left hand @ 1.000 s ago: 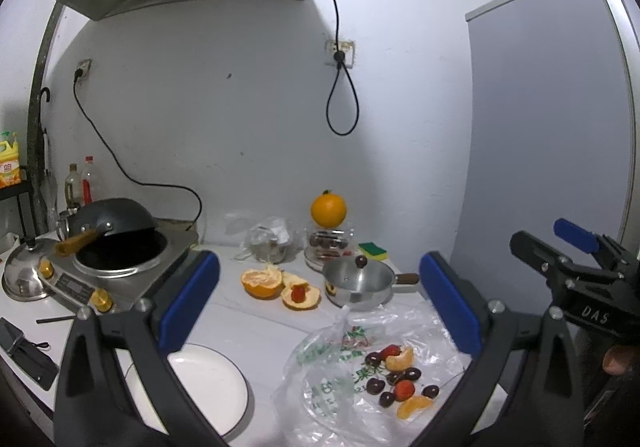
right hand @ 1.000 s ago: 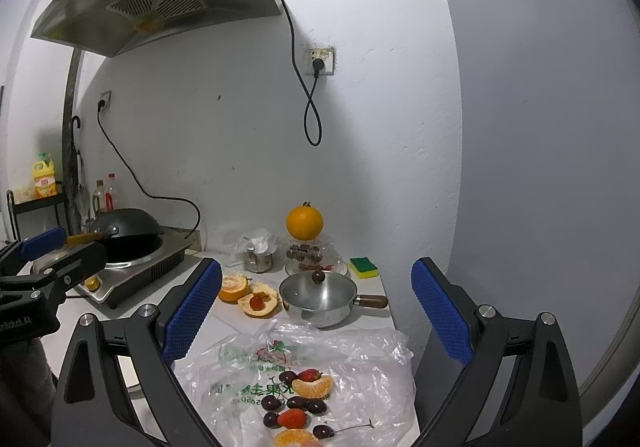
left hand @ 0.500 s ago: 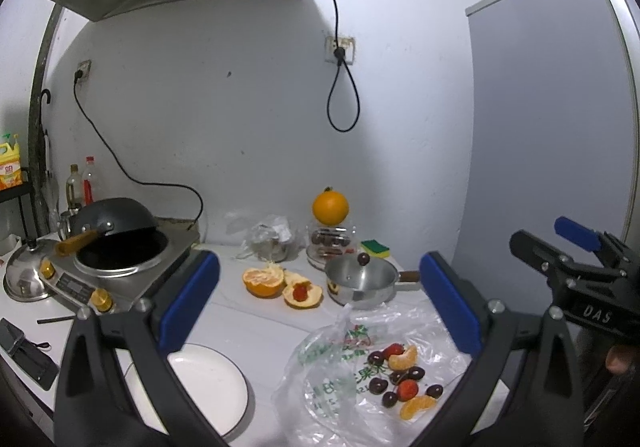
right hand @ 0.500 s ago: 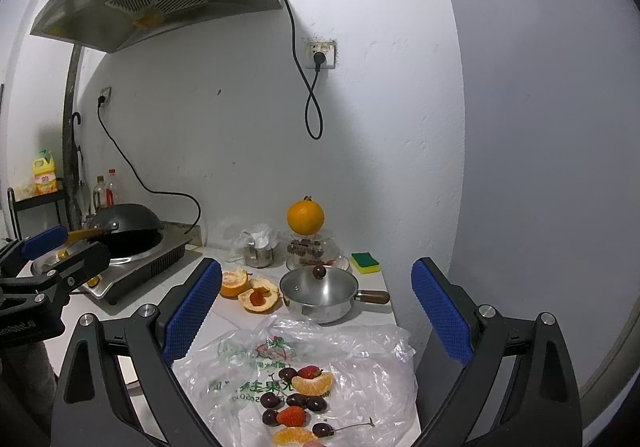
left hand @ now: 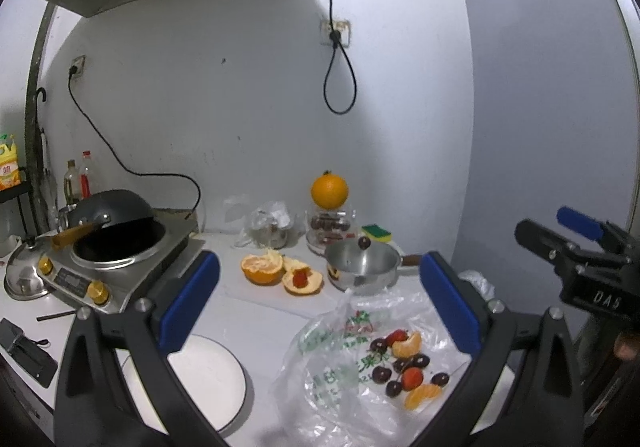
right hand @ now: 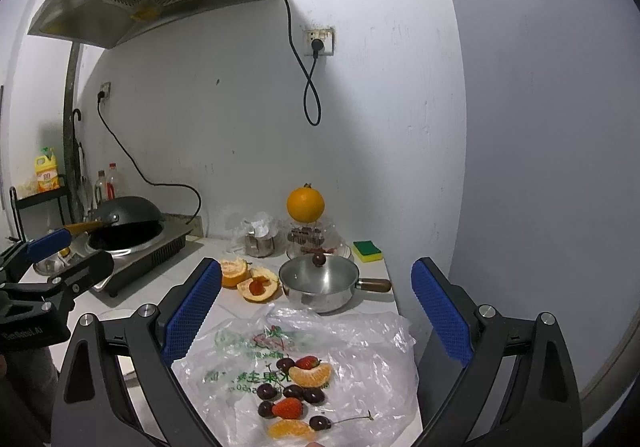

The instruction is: Organize fruits

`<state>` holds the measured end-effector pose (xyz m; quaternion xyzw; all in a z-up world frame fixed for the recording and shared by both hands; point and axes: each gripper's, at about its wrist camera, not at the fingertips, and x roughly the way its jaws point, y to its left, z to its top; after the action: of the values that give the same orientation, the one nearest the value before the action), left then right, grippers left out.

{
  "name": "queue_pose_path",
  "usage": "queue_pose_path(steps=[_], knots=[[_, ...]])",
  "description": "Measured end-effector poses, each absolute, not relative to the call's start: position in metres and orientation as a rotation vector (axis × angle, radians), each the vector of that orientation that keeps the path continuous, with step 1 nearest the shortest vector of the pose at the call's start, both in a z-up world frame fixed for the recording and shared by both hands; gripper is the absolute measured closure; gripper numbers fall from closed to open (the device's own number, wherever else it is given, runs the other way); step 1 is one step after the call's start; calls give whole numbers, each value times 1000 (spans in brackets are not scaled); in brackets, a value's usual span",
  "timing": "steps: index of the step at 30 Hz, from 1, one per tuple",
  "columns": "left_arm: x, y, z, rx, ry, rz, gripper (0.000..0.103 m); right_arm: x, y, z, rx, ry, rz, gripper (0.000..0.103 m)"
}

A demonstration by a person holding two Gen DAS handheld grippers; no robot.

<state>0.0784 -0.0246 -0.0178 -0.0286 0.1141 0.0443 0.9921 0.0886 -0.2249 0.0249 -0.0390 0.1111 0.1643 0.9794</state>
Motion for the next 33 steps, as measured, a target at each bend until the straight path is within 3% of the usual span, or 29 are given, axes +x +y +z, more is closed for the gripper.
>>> queue_pose_path(steps=[7, 9, 13, 15, 21, 33], knots=[[92, -36, -48, -12, 314, 75, 2, 104, -238, -8, -123, 314, 342, 9], [97, -39, -59, 1, 342, 70, 2, 112, -239, -26, -150, 372, 353, 24], [106, -44, -84, 6, 408, 69, 2, 124, -236, -62, -194, 478, 372, 35], [111, -48, -97, 12, 447, 68, 2, 133, -233, -85, -216, 549, 391, 51], [122, -60, -132, 25, 540, 58, 2, 147, -223, -129, -263, 664, 456, 64], [139, -75, -168, 49, 654, 60, 2, 165, -199, -153, -239, 762, 647, 65]])
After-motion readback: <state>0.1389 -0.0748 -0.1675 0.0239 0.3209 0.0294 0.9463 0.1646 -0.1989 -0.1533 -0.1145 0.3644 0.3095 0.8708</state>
